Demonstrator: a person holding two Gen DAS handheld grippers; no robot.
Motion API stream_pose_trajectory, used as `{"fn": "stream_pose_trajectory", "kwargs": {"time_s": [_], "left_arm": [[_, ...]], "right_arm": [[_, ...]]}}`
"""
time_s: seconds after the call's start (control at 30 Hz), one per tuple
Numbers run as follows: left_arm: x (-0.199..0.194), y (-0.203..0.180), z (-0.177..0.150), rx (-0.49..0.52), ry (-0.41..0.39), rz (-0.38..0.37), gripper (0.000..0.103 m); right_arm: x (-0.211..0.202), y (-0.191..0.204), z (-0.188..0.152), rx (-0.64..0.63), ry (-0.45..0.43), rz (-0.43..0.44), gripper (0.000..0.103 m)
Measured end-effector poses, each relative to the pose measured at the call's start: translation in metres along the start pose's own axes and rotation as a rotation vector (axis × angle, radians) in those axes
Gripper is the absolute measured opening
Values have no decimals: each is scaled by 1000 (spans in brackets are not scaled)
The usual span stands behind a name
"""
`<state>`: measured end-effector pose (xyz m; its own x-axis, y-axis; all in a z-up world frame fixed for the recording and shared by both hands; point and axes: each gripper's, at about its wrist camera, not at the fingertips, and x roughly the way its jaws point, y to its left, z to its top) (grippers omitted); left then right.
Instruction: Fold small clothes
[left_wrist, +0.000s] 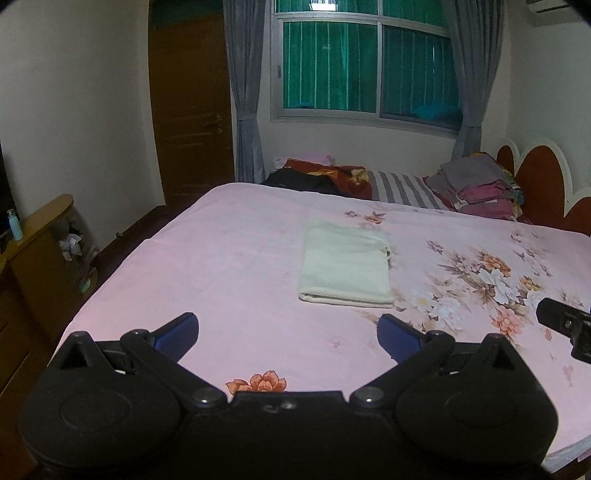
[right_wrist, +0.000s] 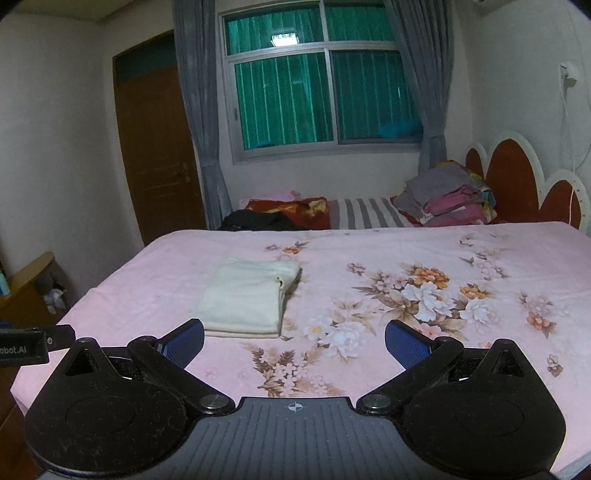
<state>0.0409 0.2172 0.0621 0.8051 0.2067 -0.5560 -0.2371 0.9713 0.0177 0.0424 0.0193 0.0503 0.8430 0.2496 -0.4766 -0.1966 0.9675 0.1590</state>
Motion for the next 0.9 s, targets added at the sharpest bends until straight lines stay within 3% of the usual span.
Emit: {"fn": "stream_pose_trajectory", "kwargs": {"time_s": [0.9], "left_arm": [[1,2,-1,0,1,1,103]], "right_arm": [[2,4,-2,-6,3,10,103]]}}
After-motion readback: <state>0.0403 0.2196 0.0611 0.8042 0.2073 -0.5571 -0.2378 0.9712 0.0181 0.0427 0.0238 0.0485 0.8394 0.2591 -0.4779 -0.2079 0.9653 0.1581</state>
